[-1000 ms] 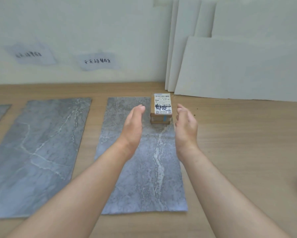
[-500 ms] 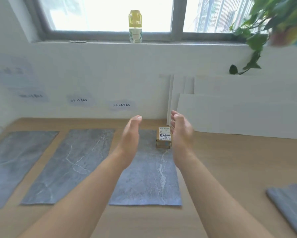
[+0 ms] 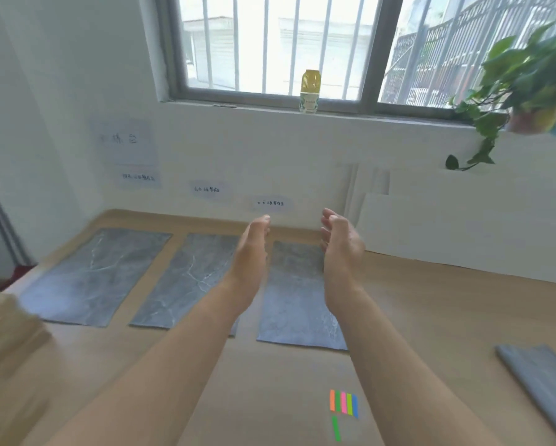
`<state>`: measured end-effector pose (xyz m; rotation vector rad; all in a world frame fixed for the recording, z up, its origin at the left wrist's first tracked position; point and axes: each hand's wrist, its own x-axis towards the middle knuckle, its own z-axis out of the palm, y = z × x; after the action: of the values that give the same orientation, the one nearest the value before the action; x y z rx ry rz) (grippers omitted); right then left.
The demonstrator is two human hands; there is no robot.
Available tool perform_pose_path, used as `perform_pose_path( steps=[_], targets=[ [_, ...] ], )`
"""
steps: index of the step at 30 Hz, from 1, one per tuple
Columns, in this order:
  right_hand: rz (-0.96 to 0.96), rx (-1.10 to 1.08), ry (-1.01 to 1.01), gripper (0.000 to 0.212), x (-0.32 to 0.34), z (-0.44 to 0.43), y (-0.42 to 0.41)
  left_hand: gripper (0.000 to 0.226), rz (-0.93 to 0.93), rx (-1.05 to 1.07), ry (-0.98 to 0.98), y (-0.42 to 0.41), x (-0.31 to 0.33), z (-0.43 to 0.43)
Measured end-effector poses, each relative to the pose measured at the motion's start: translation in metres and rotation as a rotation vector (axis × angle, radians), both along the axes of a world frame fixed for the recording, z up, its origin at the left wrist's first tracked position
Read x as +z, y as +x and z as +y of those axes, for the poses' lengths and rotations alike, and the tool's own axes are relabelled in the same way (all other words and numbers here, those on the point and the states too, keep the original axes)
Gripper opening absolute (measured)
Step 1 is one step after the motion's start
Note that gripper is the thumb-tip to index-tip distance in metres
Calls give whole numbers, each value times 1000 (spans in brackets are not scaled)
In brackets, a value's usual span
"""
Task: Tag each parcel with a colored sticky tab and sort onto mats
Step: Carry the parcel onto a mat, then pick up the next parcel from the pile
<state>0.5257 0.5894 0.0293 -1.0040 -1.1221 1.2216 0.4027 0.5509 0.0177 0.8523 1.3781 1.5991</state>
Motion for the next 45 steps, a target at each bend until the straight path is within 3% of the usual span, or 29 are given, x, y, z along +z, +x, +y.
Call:
perform_pose_path(
  steps=[8,13,15,22,26,37,41,42,45],
  targets=[
    [0,-6,1,30,-4,-115,-71,30,52,-51,7,-67,-2,-111],
    [26,17,4,29,1,-170,-112,69,135,-105,-20,-96,-4,-175],
    [28,34,-12,28,2,-189,-124,74,151,-113,-47,-105,-5,-199],
    [16,149,-87,31,-13,-230,-171,61,135,21,-85,-144,-11,-257],
    [3,245,-120,30,-23,-247,-200,78,138,137,-118,-172,-17,-290],
    [-71,472,-124,31,-45,-326,-291,79,159,348,-178,-249,-36,-395],
    [-74,472,-149,32,-53,-360,-334,37,138,320,-149,-301,-37,-424],
    [-78,462,-158,31,-56,-369,-346,36,136,322,-156,-317,-41,-431],
    [-111,443,-175,32,-67,-398,-380,62,120,288,-173,-361,-55,-446]
  ],
)
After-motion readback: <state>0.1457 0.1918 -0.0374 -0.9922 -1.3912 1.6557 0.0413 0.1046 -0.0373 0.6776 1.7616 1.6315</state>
